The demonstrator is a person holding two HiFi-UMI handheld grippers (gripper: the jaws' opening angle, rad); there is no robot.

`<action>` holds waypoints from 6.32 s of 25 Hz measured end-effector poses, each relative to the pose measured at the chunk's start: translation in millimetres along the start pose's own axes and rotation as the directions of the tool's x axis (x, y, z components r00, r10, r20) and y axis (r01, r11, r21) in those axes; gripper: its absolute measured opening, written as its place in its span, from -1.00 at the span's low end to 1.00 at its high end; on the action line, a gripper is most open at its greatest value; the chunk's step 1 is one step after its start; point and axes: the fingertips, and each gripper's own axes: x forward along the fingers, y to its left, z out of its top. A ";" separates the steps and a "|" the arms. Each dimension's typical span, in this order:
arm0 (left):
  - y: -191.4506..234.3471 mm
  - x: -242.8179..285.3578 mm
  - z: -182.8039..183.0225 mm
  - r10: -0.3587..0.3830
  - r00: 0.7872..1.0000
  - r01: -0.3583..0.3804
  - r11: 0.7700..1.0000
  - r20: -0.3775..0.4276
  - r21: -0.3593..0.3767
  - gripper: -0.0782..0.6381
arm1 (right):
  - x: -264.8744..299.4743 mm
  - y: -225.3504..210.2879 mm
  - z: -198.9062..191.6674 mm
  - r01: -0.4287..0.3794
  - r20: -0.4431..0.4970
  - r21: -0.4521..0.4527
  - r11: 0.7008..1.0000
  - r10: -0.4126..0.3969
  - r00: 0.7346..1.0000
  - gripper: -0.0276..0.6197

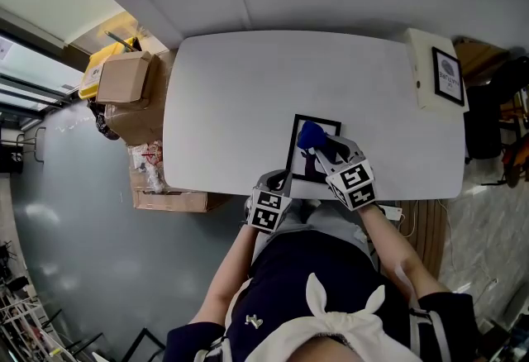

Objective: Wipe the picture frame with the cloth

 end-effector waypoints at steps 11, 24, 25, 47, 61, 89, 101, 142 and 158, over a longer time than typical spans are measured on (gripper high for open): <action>4.0 18.3 -9.1 -0.040 0.997 0.040 0.999 -0.061 -0.008 -0.77 | 30.9 -8.2 -11.0 -0.026 -0.067 -0.026 0.999 0.024 0.997 -0.61; 13.7 31.4 -15.2 -0.063 0.991 0.065 0.998 -0.117 0.018 -0.77 | 71.8 -13.9 -18.3 -0.067 -0.149 -0.095 0.993 0.052 0.987 -0.61; 14.5 32.1 -16.0 -0.063 0.991 0.066 0.998 -0.121 0.017 -0.77 | 74.8 -15.4 -20.1 -0.066 -0.155 -0.097 0.993 0.050 0.987 -0.61; 13.1 47.7 -23.6 -0.083 0.978 0.098 0.993 -0.189 0.071 -0.77 | 113.5 -26.2 -40.2 -0.052 -0.281 -0.138 0.989 0.011 0.960 -0.61; 15.1 47.1 -22.8 -0.105 0.979 0.114 0.993 -0.174 0.042 -0.77 | 118.3 -24.2 -54.5 -0.063 -0.319 -0.132 0.989 0.018 0.948 -0.61; 15.4 49.5 -23.6 -0.107 0.978 0.117 0.992 -0.176 0.044 -0.77 | 121.0 -17.0 -68.9 -0.098 -0.256 -0.037 0.995 0.085 0.963 -0.61; 15.3 48.8 -22.9 -0.100 0.980 0.107 0.994 -0.172 0.029 -0.77 | 114.3 -9.3 -71.3 -0.113 -0.264 -0.036 0.993 0.100 0.959 -0.61; 17.2 47.8 -21.4 -0.071 0.988 0.072 0.997 -0.136 0.002 -0.77 | 95.8 14.5 -81.9 -0.170 -0.286 -0.007 0.985 0.161 0.945 -0.61; 10.6 32.3 -40.6 -0.058 0.981 0.055 0.998 -0.184 -0.023 -0.77 | 96.6 14.3 -83.1 -0.179 -0.275 -0.014 0.984 0.168 0.947 -0.61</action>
